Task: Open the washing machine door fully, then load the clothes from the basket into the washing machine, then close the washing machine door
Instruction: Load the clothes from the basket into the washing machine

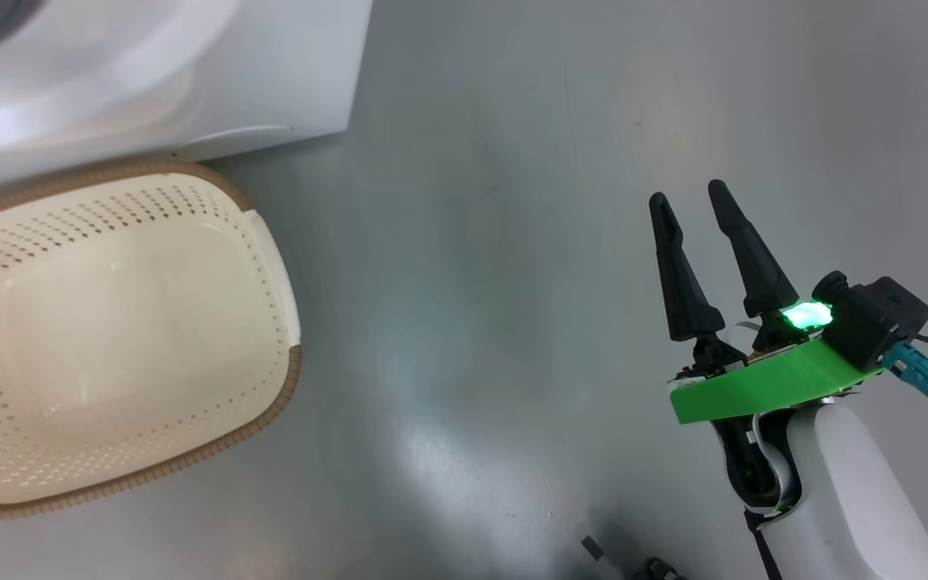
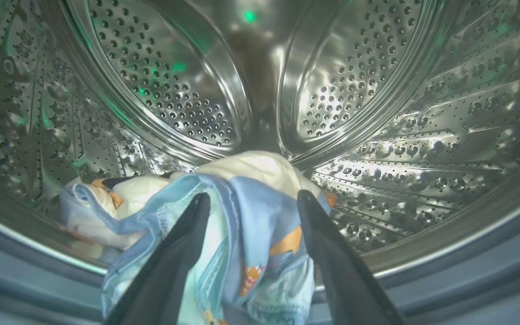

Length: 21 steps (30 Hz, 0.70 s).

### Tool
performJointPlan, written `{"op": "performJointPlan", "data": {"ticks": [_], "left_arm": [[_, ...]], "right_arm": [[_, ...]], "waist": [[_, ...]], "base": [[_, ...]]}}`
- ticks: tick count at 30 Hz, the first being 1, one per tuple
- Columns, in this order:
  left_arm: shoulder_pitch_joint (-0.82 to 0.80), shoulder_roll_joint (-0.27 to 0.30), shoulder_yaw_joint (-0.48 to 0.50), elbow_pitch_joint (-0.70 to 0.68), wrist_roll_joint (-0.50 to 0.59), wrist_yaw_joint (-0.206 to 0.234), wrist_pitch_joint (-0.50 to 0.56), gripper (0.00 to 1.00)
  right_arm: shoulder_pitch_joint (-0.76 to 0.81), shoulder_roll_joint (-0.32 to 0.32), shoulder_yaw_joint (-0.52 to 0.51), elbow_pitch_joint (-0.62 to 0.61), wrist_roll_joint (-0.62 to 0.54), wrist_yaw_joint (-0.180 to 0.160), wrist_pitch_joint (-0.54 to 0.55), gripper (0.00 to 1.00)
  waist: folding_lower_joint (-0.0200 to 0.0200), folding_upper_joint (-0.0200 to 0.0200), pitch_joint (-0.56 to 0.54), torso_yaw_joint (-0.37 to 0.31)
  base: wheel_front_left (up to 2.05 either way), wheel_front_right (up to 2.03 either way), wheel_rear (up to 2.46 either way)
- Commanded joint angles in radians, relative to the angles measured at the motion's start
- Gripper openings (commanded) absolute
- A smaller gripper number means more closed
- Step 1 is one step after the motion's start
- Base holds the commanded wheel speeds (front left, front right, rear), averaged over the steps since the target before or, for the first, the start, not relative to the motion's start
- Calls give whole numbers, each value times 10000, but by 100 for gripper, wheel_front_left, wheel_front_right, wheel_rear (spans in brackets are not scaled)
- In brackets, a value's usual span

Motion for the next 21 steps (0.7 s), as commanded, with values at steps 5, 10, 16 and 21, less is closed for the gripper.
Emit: {"op": "performJointPlan", "data": {"ticks": [5, 10, 16, 21], "left_arm": [[1154, 138, 434, -720, 112, -18, -51, 100], [1992, -229, 690, -1257, 103, -22, -51, 100], [3226, -560, 911, -2121, 230, -23, -51, 100], [4410, -888, 1093, -2960, 396, -24, -51, 100]], "right_arm": [[273, 20, 84, -153, -293, 16, -48, 100], [413, 20, 0, -58, -485, 16, -48, 100], [581, 20, -75, 66, -670, 16, -48, 100], [768, -42, -135, 156, -784, 16, -48, 100]], "waist": [[0, 0, -427, 241], [0, 0, -757, 460], [0, 0, -1203, 688], [0, 0, -1599, 901]], "base": [[0, 0, 0], [0, 0, 0], [0, 0, 0], [0, 0, 0]]}}
